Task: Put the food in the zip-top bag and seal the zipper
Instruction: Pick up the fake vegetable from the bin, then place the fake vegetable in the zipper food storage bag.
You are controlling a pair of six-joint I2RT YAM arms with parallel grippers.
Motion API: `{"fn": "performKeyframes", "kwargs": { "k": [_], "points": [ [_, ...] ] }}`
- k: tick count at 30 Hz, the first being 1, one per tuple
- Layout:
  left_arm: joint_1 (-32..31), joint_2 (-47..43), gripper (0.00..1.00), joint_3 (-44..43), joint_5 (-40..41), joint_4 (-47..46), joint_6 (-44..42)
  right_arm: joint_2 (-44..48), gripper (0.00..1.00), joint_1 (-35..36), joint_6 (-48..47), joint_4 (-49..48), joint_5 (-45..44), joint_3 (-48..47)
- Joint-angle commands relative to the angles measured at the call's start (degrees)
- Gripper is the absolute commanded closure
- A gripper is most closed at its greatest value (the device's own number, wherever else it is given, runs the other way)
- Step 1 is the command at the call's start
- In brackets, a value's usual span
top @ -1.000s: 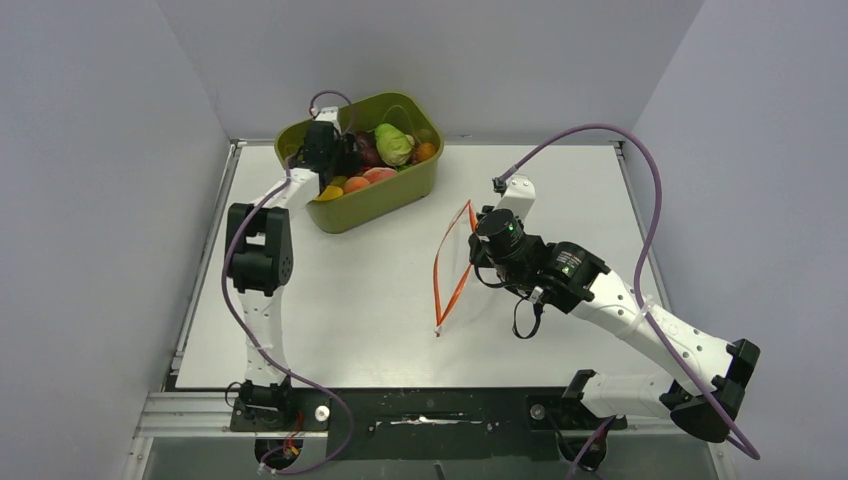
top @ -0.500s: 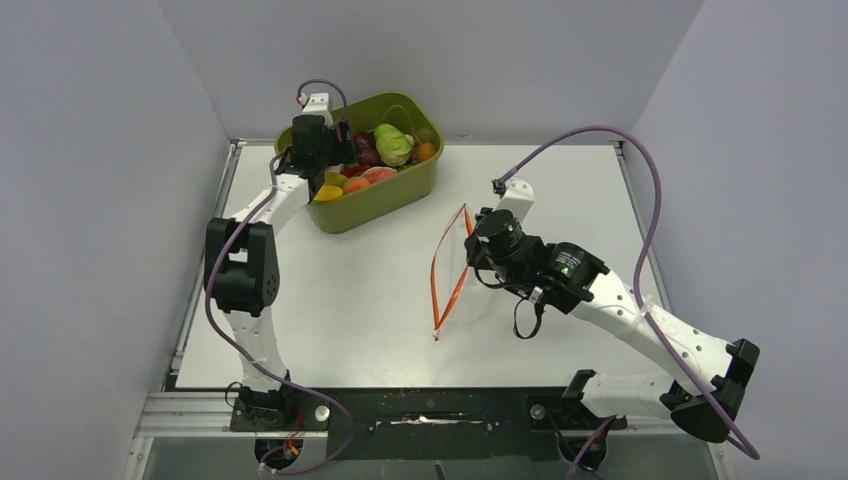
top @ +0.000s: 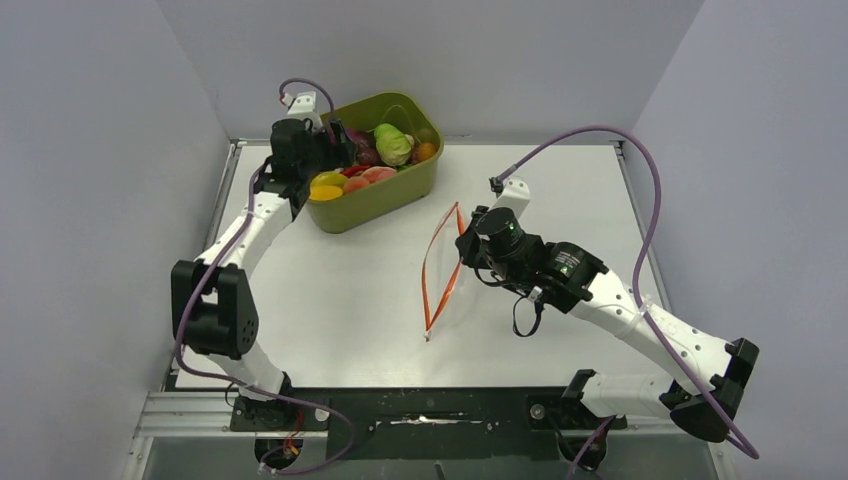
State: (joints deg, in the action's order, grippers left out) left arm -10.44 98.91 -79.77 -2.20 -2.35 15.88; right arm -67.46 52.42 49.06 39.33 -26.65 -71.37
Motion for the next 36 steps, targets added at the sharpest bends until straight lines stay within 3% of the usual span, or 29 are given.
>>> {"fn": "performKeyframes", "kwargs": {
  "k": [1,20,27,36],
  "points": [
    [-0.82,-9.67,0.70,4.61,-7.31,-0.88,3.81,0.30,1.00,-0.64,1.58,-5.29,1.84,0.42],
    [-8.67,-34.80,0.70,22.92,-26.28,2.40,14.74,-0.96,1.00,-1.61,5.01,-10.01,5.35,2.42],
    [-10.60,-43.46,0.70,29.80,-32.61,-7.05,26.26,-2.33,1.00,-2.34,6.18,-11.82,7.62,1.70],
    [-14.13,-47.19,0.71,35.33,-35.86,-14.89,35.90,-3.43,1.00,-2.86,8.54,-15.09,10.20,1.37]
  ]
}}
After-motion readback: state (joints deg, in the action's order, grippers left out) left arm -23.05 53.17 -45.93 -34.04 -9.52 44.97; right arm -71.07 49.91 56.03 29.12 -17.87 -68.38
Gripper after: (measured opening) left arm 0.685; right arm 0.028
